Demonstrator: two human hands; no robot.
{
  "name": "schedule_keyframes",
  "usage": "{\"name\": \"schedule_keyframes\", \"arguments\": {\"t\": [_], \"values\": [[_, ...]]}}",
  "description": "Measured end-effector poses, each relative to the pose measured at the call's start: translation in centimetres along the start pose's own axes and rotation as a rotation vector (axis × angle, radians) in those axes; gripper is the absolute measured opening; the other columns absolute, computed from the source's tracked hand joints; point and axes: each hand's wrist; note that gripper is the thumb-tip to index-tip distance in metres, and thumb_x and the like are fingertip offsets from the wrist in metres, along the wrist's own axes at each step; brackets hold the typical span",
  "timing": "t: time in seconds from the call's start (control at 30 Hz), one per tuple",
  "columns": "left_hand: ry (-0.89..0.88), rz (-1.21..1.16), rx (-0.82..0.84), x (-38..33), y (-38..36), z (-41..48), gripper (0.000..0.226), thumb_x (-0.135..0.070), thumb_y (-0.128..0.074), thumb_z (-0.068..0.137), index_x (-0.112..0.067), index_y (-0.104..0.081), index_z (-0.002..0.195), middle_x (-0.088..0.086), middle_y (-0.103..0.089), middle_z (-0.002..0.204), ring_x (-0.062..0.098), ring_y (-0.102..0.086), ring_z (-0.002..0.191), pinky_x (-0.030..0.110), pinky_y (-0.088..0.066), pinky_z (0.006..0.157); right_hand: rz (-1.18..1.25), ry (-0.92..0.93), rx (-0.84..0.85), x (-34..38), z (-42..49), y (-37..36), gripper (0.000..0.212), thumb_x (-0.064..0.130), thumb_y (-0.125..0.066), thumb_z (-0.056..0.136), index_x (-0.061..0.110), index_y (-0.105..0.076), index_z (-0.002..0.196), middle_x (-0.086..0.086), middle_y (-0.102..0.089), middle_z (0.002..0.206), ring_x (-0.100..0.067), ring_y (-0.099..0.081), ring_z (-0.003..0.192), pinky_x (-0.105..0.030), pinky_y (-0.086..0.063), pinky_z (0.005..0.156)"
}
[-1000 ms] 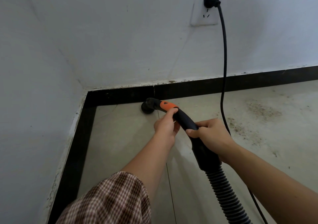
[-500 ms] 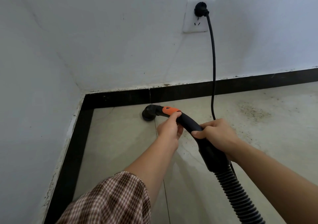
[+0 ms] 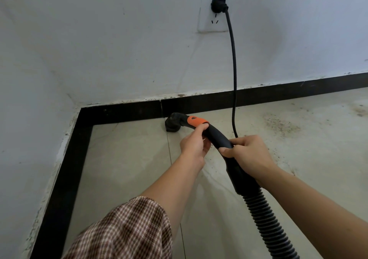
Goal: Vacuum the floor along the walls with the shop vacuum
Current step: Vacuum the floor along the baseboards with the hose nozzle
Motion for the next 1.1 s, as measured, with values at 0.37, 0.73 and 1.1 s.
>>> {"name": "schedule_keyframes", "arguments": {"t": [0.37, 0.73, 1.1], "values": [[-0.024, 0.017, 0.043, 0.0, -0.4, 1.5, 0.012, -0.02, -0.073, 0.084, -0.013, -0.066, 0.091, 0.003, -0.069, 0.093, 0.02, -0.065, 0.092, 0.029, -0.053, 0.072, -0.003, 0.054, -0.066, -0.1, 0.5, -1.2, 0.006, 0.018, -0.074, 0.083, 0.017, -0.073, 0.077, -0.014, -0.069, 0.067, -0.021, -0.064, 0.054, -0.042, -0.059, 0.065], [0.008, 0.012, 0.036, 1.6, -1.6, 0.2, 0.02, -0.019, -0.075, 0.082, -0.009, -0.067, 0.098, 0.006, -0.07, 0.095, 0.022, -0.067, 0.095, 0.03, -0.057, 0.081, 0.051, -0.016, -0.013, -0.8, -0.5, 1.4, 0.004, 0.013, -0.073, 0.083, 0.01, -0.075, 0.081, -0.016, -0.069, 0.068, -0.023, -0.064, 0.054, -0.036, -0.059, 0.06], [0.046, -0.046, -0.031, 1.6, -1.3, -1.9, 0.021, -0.018, -0.077, 0.081, -0.01, -0.066, 0.098, 0.006, -0.07, 0.095, 0.017, -0.067, 0.088, 0.025, -0.058, 0.074, 0.049, -0.062, 0.081, -0.5, -1.1, 2.7, 0.003, 0.012, -0.074, 0.081, 0.01, -0.076, 0.081, -0.009, -0.068, 0.062, -0.019, -0.064, 0.045, -0.026, -0.053, 0.046]]}}
Point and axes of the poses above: each hand's wrist, its own z-axis towards the middle knuckle, its own y-axis out of the back of the hand, x = y × z
